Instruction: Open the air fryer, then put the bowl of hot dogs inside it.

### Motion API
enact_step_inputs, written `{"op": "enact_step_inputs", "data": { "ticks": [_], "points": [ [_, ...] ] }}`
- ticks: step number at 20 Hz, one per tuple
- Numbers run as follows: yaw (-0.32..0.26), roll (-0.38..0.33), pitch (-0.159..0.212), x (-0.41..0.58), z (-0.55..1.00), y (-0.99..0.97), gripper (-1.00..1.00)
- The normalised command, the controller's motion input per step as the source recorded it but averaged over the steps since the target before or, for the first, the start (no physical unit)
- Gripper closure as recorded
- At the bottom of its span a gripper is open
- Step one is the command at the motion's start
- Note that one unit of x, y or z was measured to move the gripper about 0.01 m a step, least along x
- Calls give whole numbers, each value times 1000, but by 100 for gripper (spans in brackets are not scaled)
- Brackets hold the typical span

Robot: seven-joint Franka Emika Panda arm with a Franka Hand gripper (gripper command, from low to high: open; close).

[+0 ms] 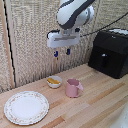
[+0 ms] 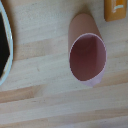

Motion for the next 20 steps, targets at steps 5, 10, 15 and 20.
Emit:
{"op": "enact_step_inputs", "data": {
  "ticks": [5, 10, 15, 20],
  "points": [
    [-375, -36, 0, 25, 0, -40, -100],
    [-375, -18, 0, 17, -12, -32, -100],
    [-351, -112, 0, 109, -2, -103, -100],
    [-283, -187, 0, 121, -3, -195, -100]
  ]
}}
